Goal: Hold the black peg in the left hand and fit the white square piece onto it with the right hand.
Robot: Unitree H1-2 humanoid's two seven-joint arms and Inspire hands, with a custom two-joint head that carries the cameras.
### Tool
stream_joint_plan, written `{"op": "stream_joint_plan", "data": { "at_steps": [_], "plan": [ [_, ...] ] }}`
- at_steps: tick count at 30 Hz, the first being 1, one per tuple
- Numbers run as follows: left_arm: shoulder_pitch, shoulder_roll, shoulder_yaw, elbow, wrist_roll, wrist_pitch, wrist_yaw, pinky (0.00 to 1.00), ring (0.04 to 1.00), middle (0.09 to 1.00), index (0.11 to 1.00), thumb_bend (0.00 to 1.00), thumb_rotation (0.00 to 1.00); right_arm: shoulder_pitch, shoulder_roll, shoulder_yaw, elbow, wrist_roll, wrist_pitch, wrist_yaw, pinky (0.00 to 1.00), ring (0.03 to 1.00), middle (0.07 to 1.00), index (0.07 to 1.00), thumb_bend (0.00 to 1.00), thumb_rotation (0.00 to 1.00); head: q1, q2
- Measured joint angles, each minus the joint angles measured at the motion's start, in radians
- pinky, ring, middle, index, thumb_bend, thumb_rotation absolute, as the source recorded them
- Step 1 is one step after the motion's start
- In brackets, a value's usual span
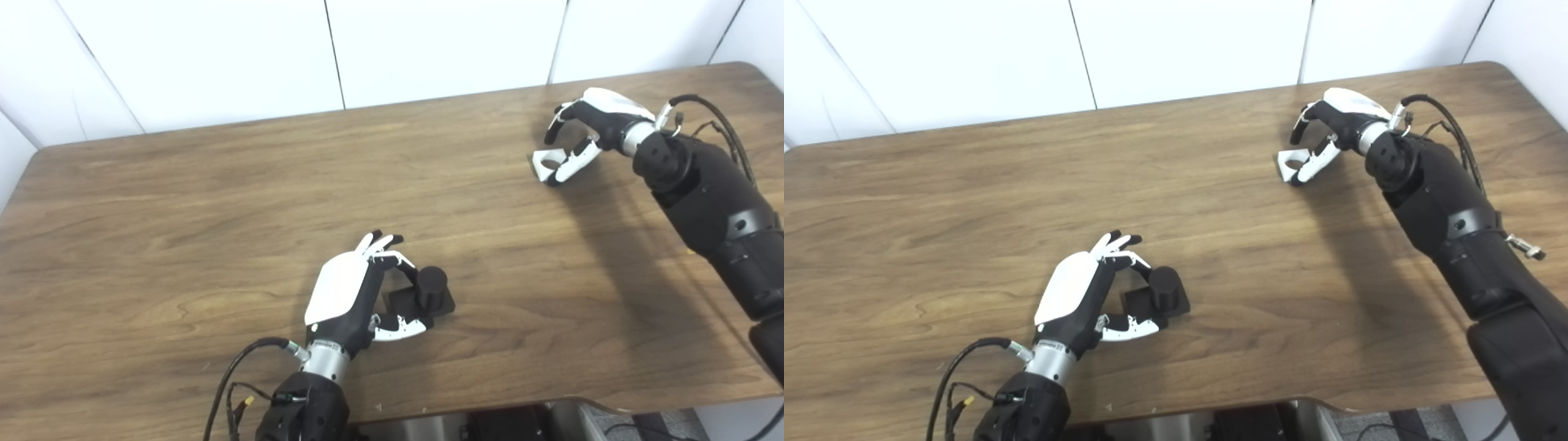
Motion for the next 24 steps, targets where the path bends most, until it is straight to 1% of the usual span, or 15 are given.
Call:
{"op": "stream_joint_plan", "data": {
  "at_steps": [6, 7, 8, 9, 13, 24],
  "plan": [
    [0.000, 0.000, 0.002, 0.000, 0.001, -0.002, -0.001, 0.82, 0.976, 0.902, 0.493, 0.51, 0.06, 0.000, 0.002, 0.000, 0.000, 0.000, 0.000, -0.010, 0.90, 0.985, 0.917, 0.584, 0.87, 0.16, -0.002, -0.002],
    [0.000, 0.000, 0.002, 0.000, 0.001, -0.002, -0.002, 0.82, 0.975, 0.901, 0.493, 0.51, 0.06, 0.000, 0.003, 0.000, 0.000, 0.000, 0.000, -0.013, 0.90, 0.986, 0.917, 0.516, 0.62, 0.15, -0.002, -0.002],
    [0.000, 0.000, 0.002, 0.000, 0.001, -0.002, -0.002, 0.82, 0.975, 0.901, 0.493, 0.51, 0.06, 0.000, 0.003, 0.000, 0.000, 0.000, -0.001, -0.015, 0.90, 0.985, 0.915, 0.504, 0.57, 0.15, -0.002, -0.002],
    [0.000, 0.000, 0.002, 0.000, 0.001, -0.002, -0.003, 0.82, 0.976, 0.901, 0.493, 0.51, 0.06, 0.001, 0.003, 0.000, 0.001, 0.001, -0.003, -0.017, 0.89, 0.983, 0.913, 0.497, 0.55, 0.15, 0.000, -0.002],
    [-0.001, 0.000, 0.003, 0.000, 0.001, -0.002, -0.003, 0.81, 0.975, 0.900, 0.493, 0.51, 0.06, 0.002, 0.003, 0.004, 0.001, 0.002, -0.027, -0.020, 0.88, 0.978, 0.907, 0.490, 0.53, 0.14, 0.000, -0.002],
    [-0.001, -0.007, 0.006, 0.000, 0.002, 0.000, -0.005, 0.82, 0.985, 0.904, 0.493, 0.51, 0.06, 0.004, 0.003, 0.004, 0.004, 0.002, -0.044, -0.031, 0.87, 0.970, 0.896, 0.489, 0.52, 0.14, 0.005, -0.003]
  ]
}}
